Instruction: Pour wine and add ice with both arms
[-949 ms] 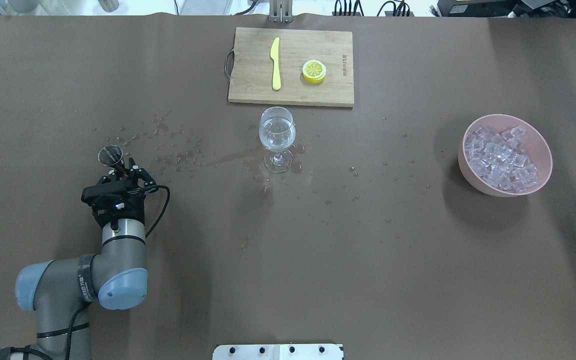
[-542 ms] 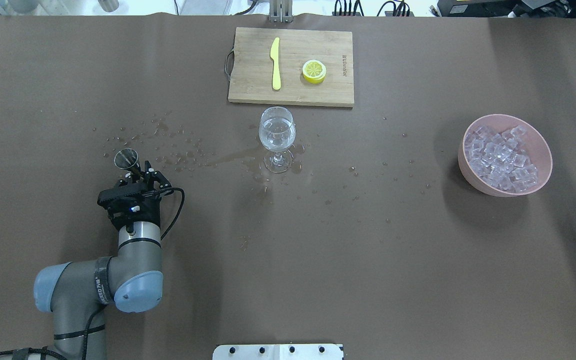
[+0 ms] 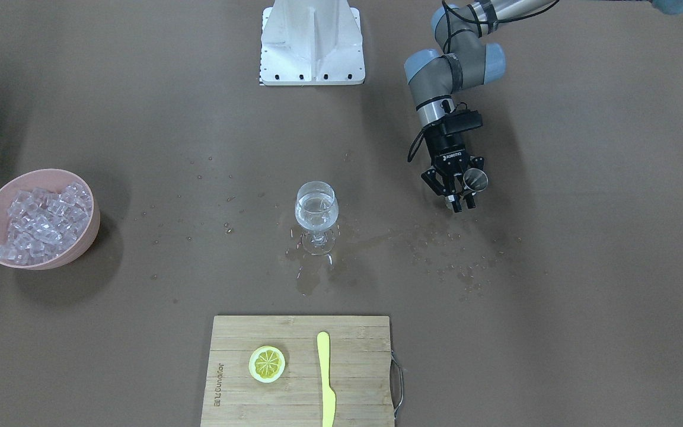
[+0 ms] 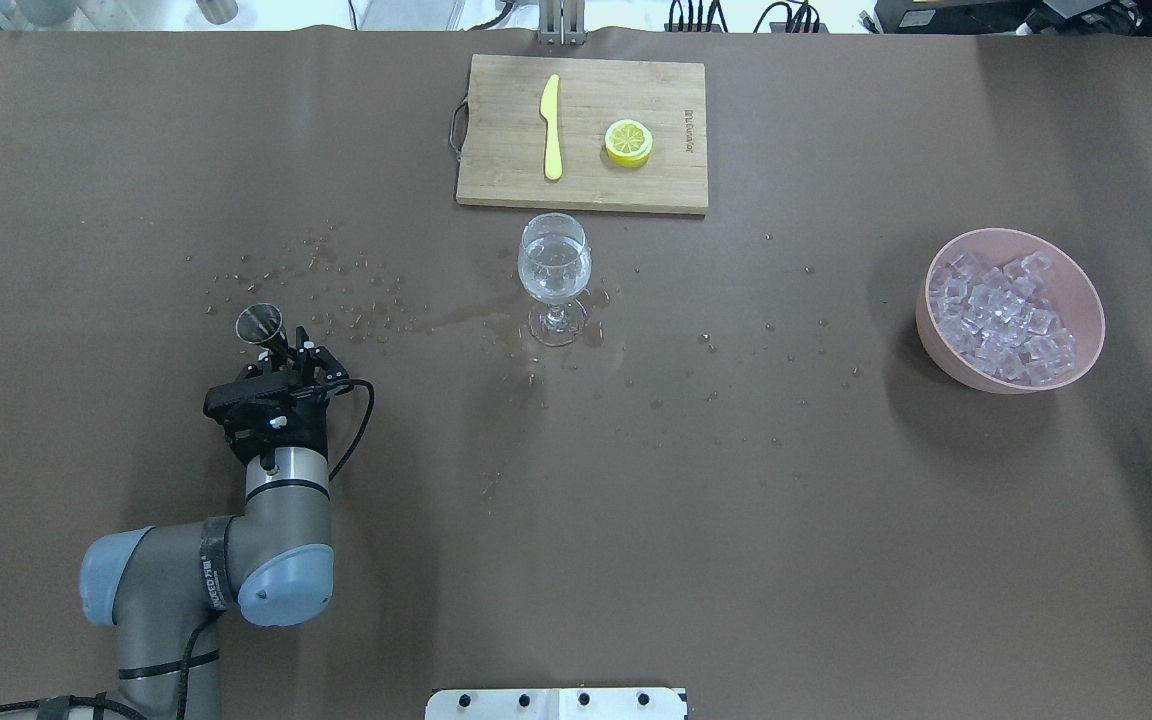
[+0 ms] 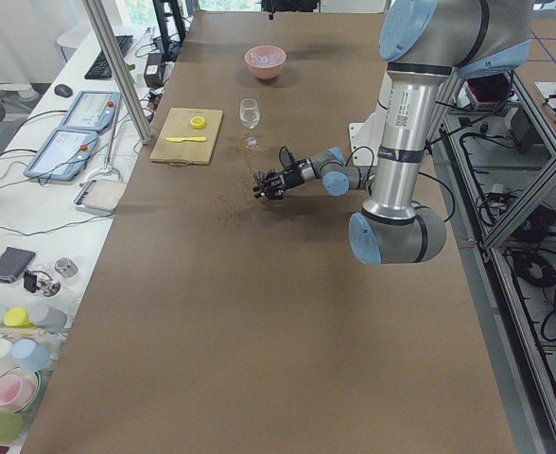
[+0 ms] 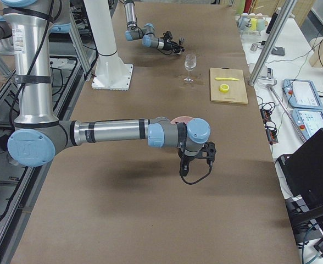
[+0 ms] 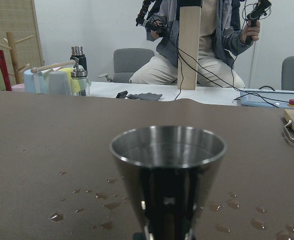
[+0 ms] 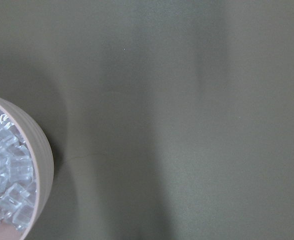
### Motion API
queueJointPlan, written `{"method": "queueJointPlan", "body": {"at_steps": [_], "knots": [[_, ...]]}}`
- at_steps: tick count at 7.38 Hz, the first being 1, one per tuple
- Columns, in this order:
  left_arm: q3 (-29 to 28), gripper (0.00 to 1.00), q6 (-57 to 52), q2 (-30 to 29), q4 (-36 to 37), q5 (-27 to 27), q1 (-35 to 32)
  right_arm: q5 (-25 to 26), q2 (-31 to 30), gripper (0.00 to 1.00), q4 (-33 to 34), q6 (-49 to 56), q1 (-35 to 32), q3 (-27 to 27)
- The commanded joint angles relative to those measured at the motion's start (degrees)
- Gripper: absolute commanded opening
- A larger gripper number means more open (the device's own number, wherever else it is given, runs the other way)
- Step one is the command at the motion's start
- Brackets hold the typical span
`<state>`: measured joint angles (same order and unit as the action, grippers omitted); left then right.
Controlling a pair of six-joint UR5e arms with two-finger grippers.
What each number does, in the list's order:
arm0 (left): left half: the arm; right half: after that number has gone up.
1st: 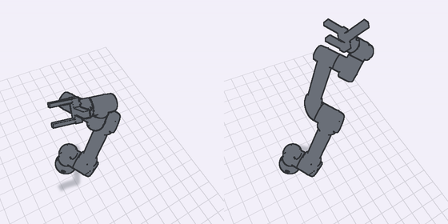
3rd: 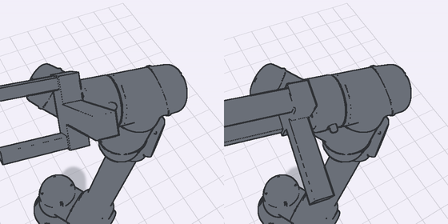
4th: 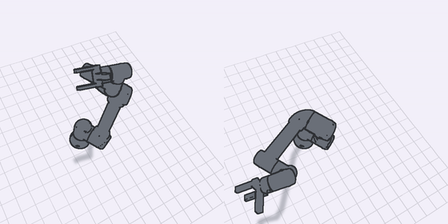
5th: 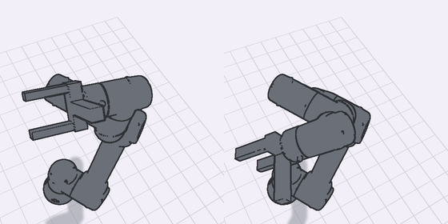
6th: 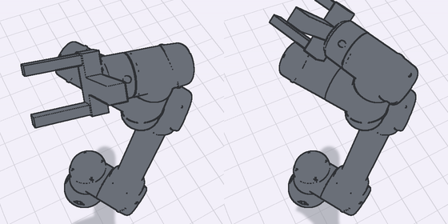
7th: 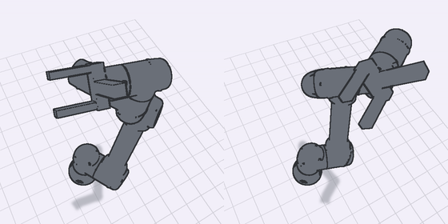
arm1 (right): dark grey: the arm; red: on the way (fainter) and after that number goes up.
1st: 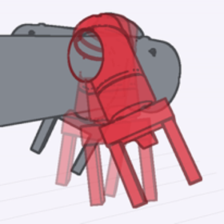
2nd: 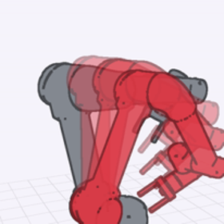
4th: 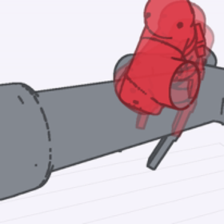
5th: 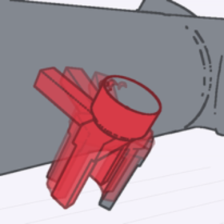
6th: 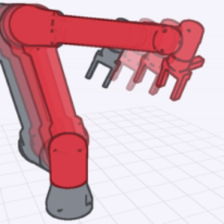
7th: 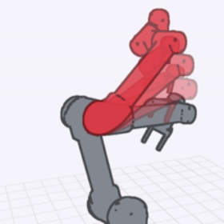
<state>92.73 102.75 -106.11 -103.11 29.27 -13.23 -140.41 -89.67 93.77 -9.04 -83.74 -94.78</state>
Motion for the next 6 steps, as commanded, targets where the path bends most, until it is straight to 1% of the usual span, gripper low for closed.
{"method": "queueJointPlan", "body": {"at_steps": [1, 2, 3, 4, 5, 6], "knots": [[-0.4, 0.0, 0.3, 0.0, 0.0, 0.0, 0.0, 0.0, 0.0, 1.0, 0.0, 0.0, 0.1, 0.0], [-0.3, 0.17, 0.3, 0.0, 0.0, 0.0, 0.0, 0.0, -0.1, 1.0, 0.0, 0.0, 0.1, 0.0], [-0.2, 0.52, 0.3, -0.1, 0.0, 0.0, 0.1, 0.0, -0.1, 1.0, 0.0, 0.0, 0.1, 0.0], [-0.4, 0.84, 0.3, 0.0, 0.1, -0.1, 0.1, 0.0, -0.1, 1.0, 0.0, 0.0, 0.1, 0.0], [-0.4, 0.97, 1.2, 0.0, 0.1, -0.1, 0.1, 0.0, -0.1, 1.0, 0.0, 0.0, 0.1, 0.1], [-0.3, 0.98, 1.6, 0.0, 0.1, -0.1, 0.1, 0.0, -0.1, 1.0, 0.0, 0.0, 0.1, 0.2]]}}
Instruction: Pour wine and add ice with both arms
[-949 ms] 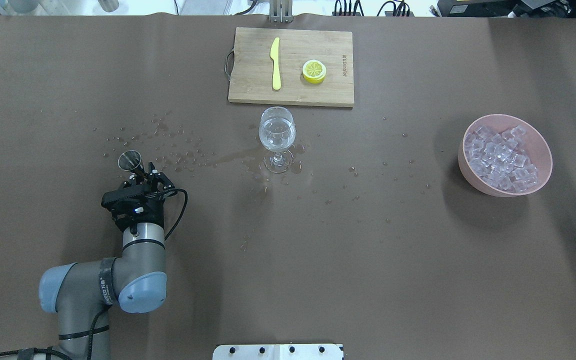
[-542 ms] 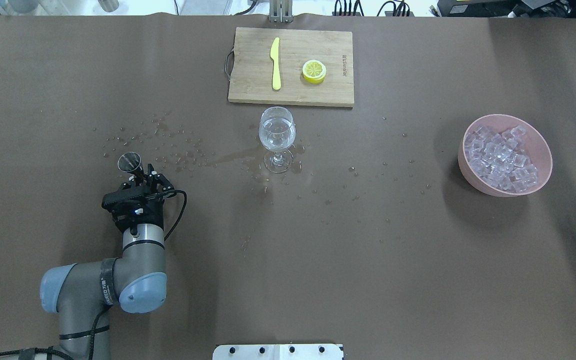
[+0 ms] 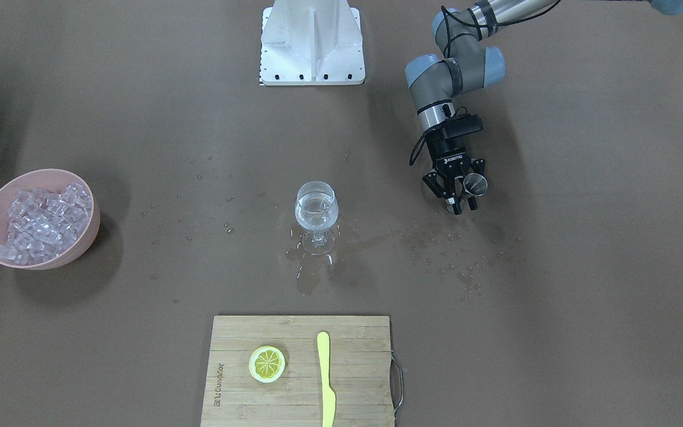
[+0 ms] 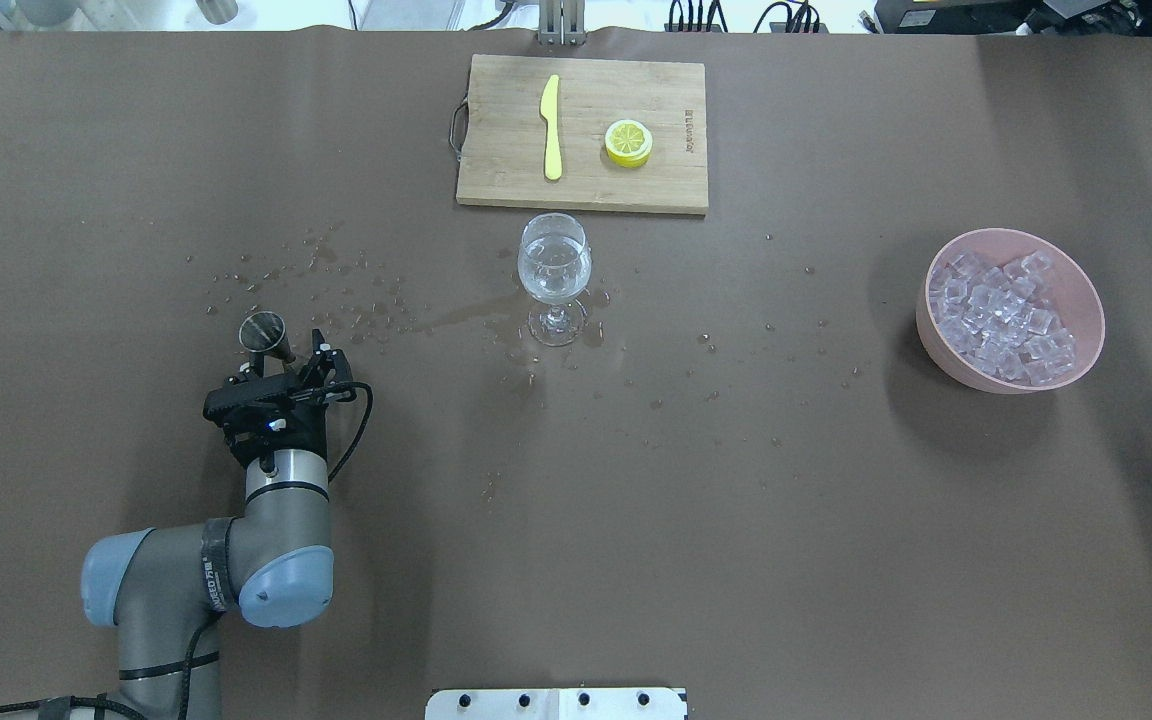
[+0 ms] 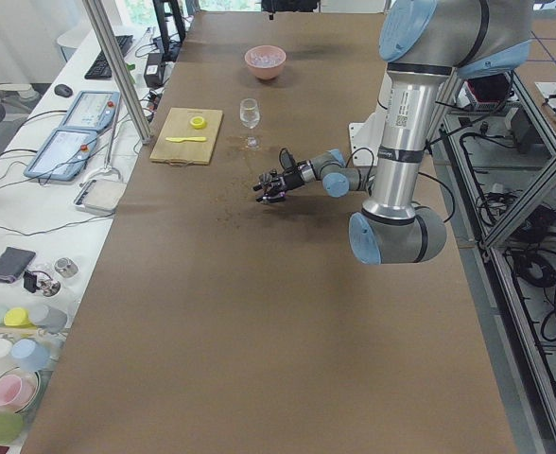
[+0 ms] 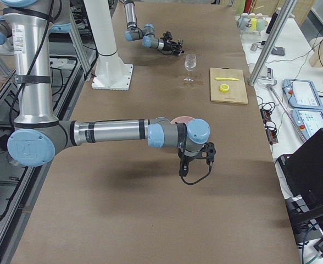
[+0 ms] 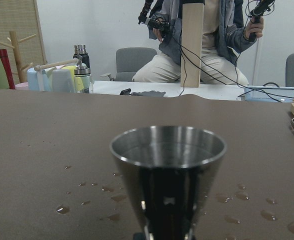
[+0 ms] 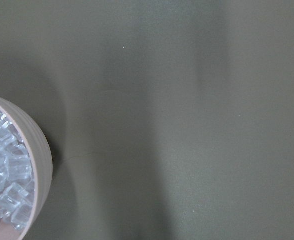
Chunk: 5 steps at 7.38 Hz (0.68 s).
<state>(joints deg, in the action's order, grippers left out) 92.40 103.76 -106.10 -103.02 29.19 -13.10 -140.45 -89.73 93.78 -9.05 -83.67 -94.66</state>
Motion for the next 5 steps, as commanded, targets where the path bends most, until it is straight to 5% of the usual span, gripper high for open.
{"method": "queueJointPlan", "body": {"at_steps": [1, 5], "knots": [[0.2, 0.98, 0.6, 0.0, 0.0, 0.0, 0.0, 0.0, 0.0, 1.0, 0.0, 0.0, 0.0, 0.1], [5.7, 0.98, -0.2, 3.1, 0.2, 0.3, 0.1, 0.1, 0.0, 1.0, 0.0, 0.1, 0.0, 0.3]]}}
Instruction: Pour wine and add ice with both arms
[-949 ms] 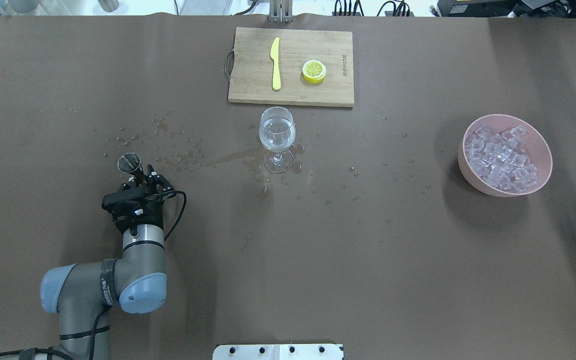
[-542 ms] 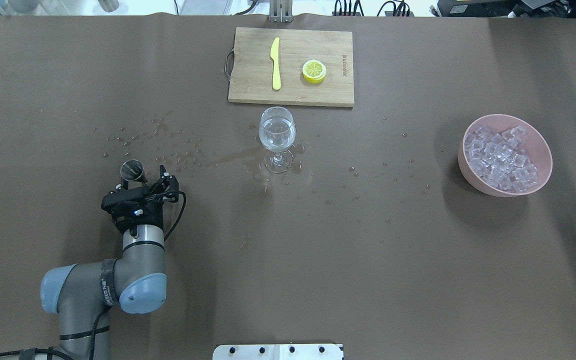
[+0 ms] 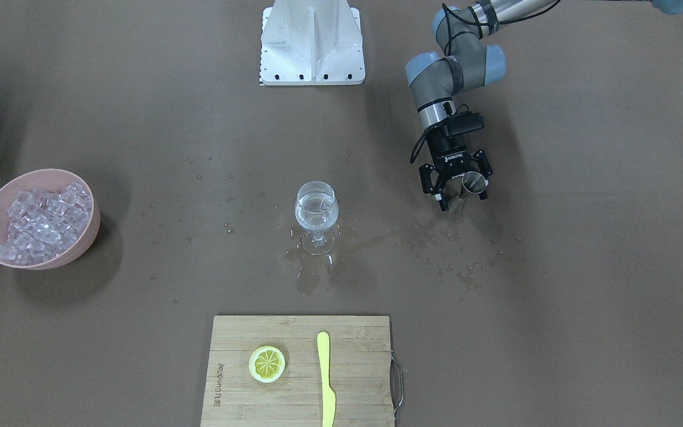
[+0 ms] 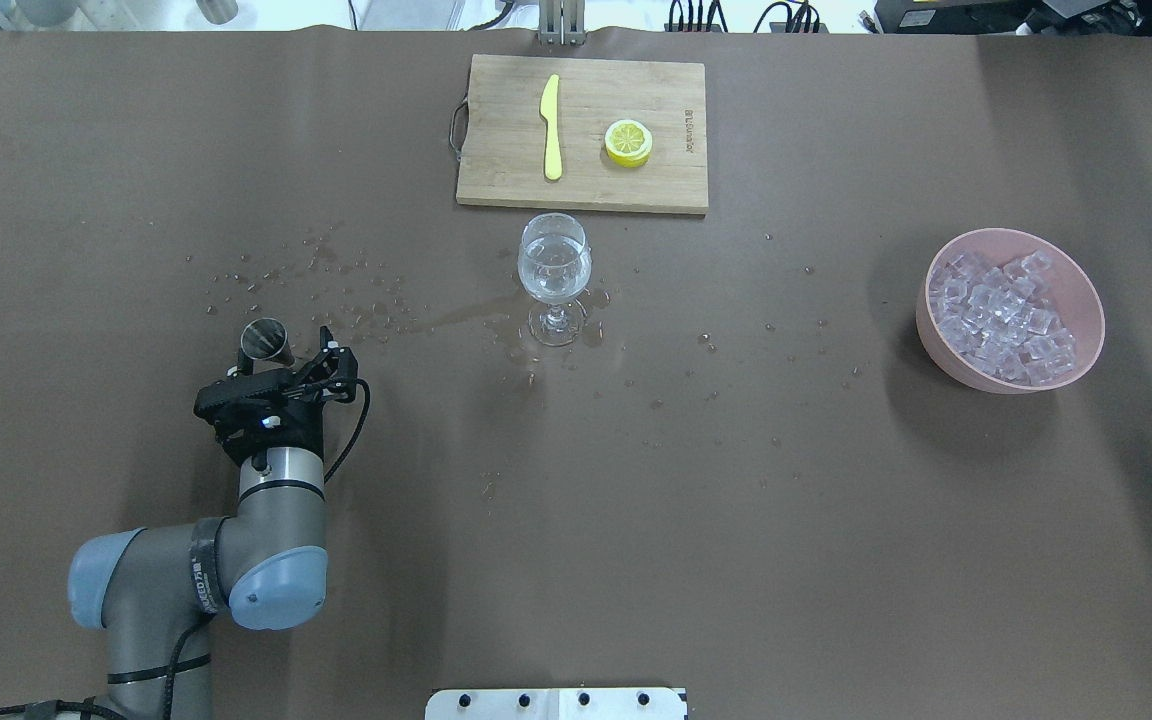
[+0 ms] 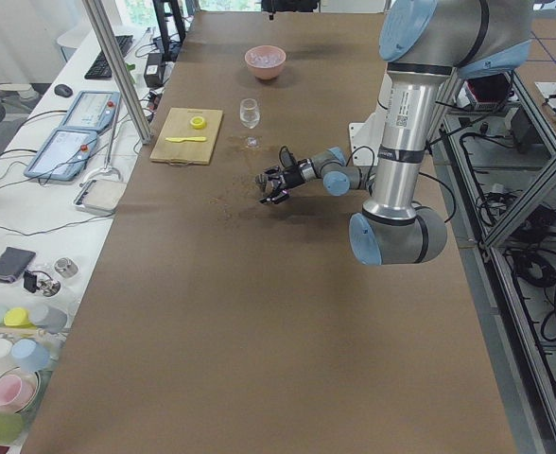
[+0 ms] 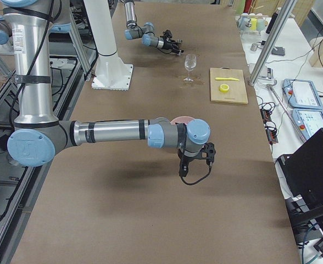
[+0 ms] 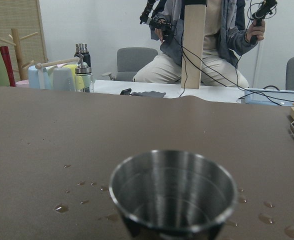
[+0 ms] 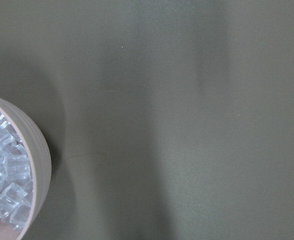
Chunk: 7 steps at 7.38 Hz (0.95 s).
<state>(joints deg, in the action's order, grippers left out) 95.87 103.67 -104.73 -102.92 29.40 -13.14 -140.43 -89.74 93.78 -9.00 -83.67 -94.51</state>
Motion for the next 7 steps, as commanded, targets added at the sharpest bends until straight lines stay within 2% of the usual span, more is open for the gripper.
{"method": "queueJointPlan", "body": {"at_steps": [1, 4, 7], "knots": [[4.4, 0.98, -0.2, 2.5, 0.2, 0.0, 1.8, 0.2, 0.1, 1.0, 0.0, 0.0, 0.0, 0.1], [7.6, 0.98, -0.3, 3.5, 2.7, 0.0, 6.2, 0.2, 0.0, 1.0, -0.1, 0.0, 0.0, -0.1], [18.2, 0.98, -0.3, 12.1, 3.1, 0.1, 10.3, 0.2, 0.0, 1.0, -0.1, 0.0, 0.0, -0.1]]}}
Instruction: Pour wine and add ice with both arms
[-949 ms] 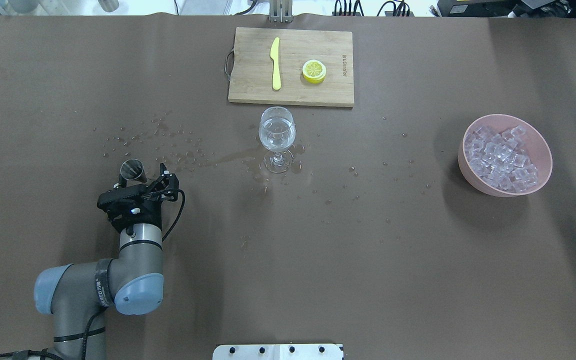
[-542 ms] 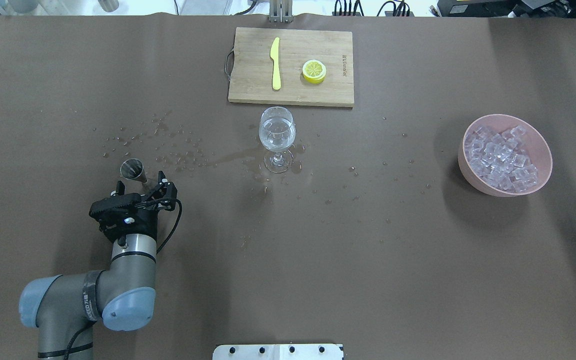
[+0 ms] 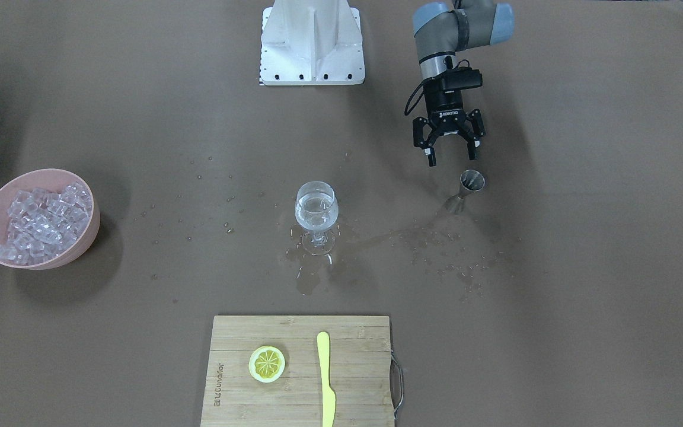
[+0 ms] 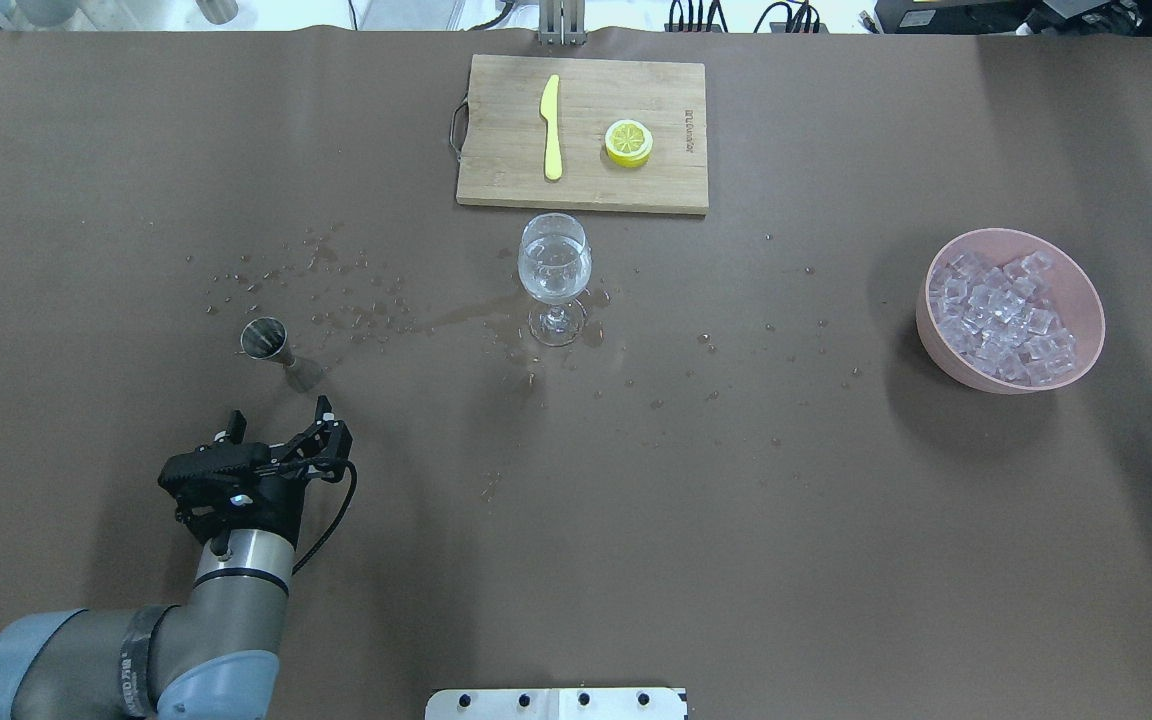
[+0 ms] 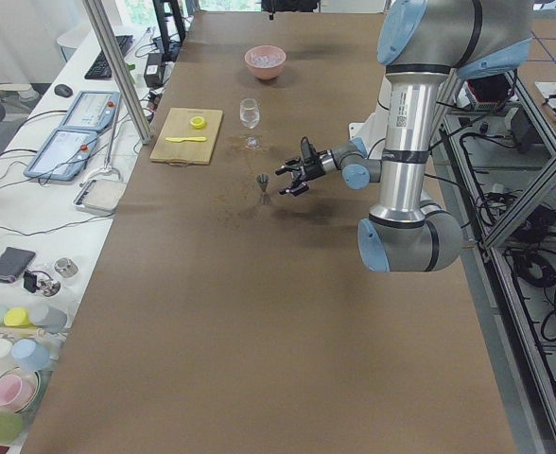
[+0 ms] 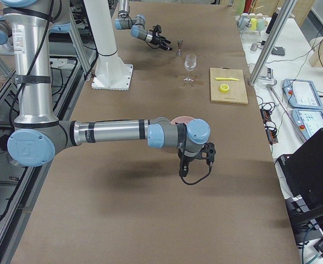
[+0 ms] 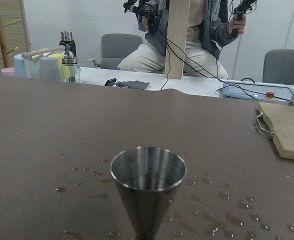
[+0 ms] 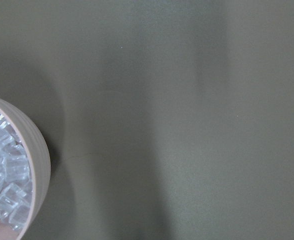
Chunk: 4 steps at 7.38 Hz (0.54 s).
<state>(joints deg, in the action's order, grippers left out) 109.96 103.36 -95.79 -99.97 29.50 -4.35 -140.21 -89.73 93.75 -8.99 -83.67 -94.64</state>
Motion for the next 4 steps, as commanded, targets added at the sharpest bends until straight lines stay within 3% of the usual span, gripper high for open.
{"method": "queueJointPlan", "body": {"at_steps": [1, 4], "knots": [[8.0, 0.98, -0.6, 3.8, 2.7, 3.1, 2.0, 0.5, 0.4, 1.0, -0.1, 0.0, 0.8, 0.2], [28.9, 0.98, -4.1, 3.1, 21.4, 15.1, 2.1, 1.2, 2.1, 1.0, 0.0, 0.3, 0.9, -2.6]]}}
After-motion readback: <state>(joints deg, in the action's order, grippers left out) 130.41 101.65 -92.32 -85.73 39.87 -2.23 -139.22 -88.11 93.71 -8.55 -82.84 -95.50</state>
